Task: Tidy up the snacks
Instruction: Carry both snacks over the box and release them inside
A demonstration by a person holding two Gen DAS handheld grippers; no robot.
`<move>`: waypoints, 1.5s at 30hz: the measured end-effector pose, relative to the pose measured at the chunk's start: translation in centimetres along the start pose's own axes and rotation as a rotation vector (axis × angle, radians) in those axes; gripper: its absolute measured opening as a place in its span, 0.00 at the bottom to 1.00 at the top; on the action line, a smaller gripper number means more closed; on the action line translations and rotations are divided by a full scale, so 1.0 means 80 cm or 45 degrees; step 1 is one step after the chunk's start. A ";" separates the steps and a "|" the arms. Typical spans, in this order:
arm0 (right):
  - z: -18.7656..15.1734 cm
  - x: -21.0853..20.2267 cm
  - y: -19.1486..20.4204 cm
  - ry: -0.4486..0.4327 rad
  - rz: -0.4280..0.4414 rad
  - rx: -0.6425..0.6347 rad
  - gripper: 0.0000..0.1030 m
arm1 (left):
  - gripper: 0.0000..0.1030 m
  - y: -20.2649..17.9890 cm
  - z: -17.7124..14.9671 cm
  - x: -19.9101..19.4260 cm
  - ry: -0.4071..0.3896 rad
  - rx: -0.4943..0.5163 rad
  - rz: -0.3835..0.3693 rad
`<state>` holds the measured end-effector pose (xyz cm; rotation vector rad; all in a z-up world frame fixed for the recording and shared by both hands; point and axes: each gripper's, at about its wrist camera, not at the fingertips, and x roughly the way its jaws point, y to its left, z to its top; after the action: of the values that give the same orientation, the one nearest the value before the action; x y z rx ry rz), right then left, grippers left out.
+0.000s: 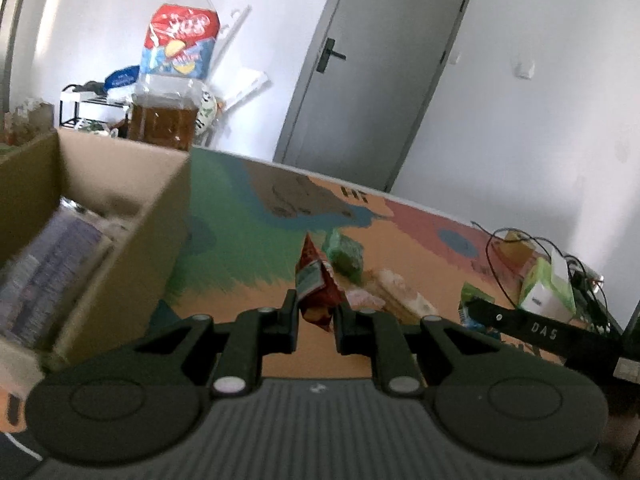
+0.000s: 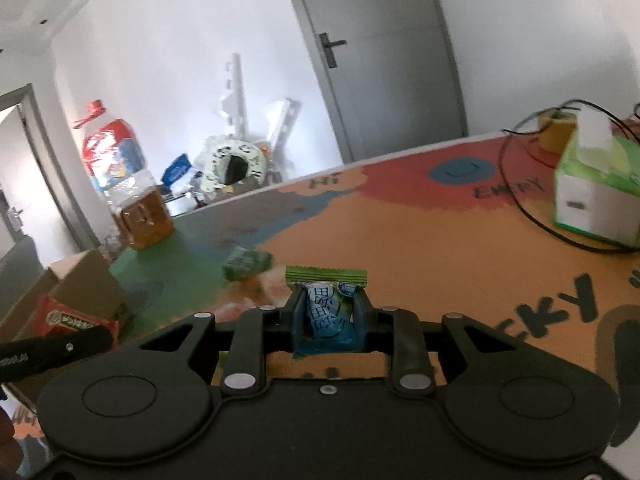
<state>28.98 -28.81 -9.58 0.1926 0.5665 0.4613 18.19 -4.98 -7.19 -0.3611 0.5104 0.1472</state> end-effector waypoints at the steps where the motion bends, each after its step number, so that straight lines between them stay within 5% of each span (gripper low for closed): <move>1: 0.002 -0.001 0.006 -0.005 0.015 -0.005 0.25 | 0.16 0.001 0.003 -0.004 -0.012 -0.003 0.005; 16: 0.020 -0.018 0.097 -0.063 0.183 -0.111 0.25 | 0.16 0.041 0.033 -0.069 -0.150 -0.054 0.033; 45: 0.014 -0.010 0.234 -0.055 0.326 -0.252 0.25 | 0.16 0.171 0.052 -0.109 -0.160 -0.212 0.215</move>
<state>22.15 -12.77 -2.69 0.0853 0.4521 0.7565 9.41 8.82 -3.56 -0.4680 0.4047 0.3755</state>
